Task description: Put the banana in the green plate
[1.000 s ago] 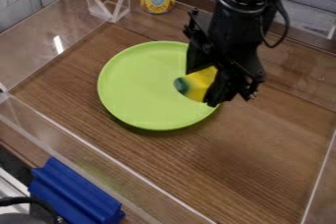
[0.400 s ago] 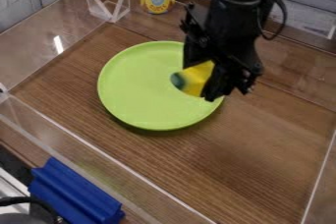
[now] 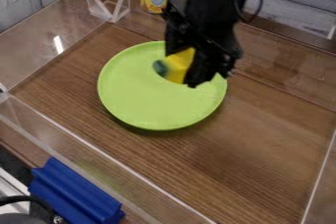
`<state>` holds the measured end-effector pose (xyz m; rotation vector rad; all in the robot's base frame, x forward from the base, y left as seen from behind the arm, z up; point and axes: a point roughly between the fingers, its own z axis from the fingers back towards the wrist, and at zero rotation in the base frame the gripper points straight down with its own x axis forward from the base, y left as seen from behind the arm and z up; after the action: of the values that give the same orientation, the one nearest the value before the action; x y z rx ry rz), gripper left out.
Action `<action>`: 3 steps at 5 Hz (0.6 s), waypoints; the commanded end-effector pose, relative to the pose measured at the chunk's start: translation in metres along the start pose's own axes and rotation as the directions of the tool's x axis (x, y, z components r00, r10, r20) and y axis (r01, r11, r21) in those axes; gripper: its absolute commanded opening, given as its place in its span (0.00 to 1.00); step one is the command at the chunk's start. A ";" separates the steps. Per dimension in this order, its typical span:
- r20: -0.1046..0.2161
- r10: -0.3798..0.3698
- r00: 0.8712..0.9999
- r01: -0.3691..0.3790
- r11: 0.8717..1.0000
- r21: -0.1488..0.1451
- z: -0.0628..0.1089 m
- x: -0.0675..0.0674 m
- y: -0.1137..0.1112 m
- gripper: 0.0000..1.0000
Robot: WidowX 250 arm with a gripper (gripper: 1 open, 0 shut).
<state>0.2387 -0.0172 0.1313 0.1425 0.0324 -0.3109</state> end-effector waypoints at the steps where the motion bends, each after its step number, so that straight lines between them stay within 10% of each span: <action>1: 0.074 0.049 0.996 -0.050 0.999 0.015 0.012 0.006 0.015 0.00; 3: 0.088 0.134 0.987 -0.136 0.990 0.022 0.007 0.016 0.032 0.00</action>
<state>0.2574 0.0053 0.1300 0.1542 -0.0171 -0.1962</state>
